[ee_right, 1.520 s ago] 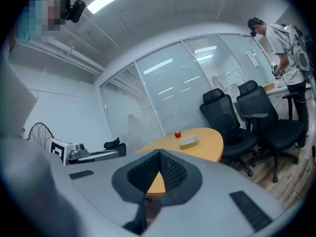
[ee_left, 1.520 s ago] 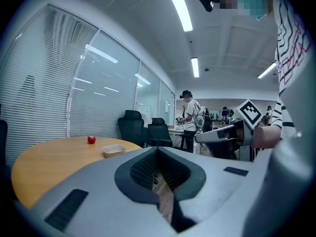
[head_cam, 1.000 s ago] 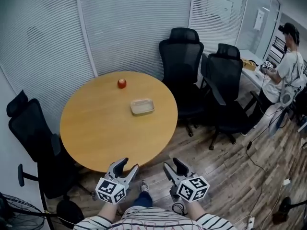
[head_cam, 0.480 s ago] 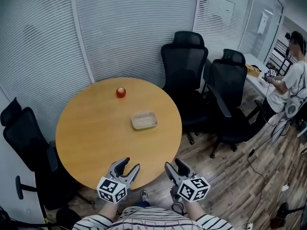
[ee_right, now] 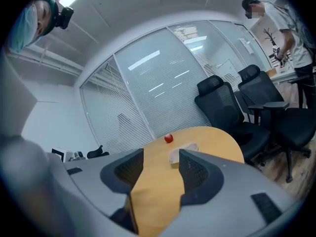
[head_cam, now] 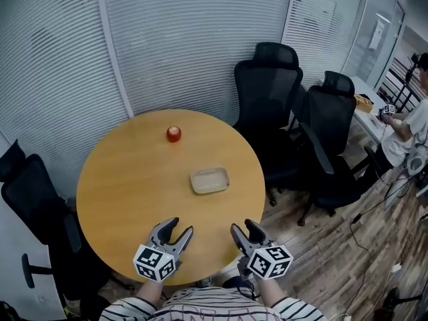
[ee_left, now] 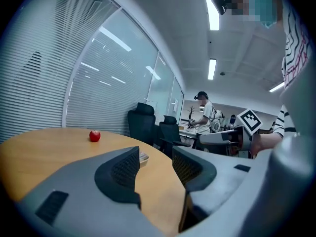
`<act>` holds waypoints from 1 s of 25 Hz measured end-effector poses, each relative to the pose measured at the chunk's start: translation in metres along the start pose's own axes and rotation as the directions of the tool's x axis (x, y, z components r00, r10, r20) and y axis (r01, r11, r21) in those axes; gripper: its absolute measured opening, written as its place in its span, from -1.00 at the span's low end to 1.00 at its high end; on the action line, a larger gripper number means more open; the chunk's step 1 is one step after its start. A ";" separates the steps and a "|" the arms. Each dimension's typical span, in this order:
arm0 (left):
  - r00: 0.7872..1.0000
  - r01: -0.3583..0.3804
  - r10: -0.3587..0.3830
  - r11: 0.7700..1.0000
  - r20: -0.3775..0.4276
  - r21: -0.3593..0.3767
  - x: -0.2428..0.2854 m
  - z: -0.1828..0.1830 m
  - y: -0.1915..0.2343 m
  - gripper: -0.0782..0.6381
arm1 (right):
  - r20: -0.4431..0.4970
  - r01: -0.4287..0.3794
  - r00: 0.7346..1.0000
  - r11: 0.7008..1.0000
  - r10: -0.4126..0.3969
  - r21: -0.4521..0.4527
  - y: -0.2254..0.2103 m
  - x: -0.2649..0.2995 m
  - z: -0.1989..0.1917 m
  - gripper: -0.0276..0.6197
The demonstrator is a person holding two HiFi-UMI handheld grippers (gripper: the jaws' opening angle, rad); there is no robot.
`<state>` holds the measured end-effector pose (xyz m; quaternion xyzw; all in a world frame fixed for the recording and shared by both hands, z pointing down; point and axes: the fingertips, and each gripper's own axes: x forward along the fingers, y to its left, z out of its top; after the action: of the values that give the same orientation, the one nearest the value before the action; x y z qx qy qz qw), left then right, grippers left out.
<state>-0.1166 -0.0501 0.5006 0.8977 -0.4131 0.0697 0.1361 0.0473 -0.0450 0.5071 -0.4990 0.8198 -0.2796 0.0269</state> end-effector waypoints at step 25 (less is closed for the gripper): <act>0.959 -0.282 0.281 0.955 -0.022 -0.095 0.113 -0.005 0.112 -0.27 | -0.212 -0.153 0.968 0.984 0.131 -0.093 -0.097 0.190 0.043 -0.24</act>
<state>-0.1289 -0.1997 0.5529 0.8219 -0.5390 0.0719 0.1698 0.0439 -0.2555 0.5622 -0.4083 0.8658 -0.2818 -0.0652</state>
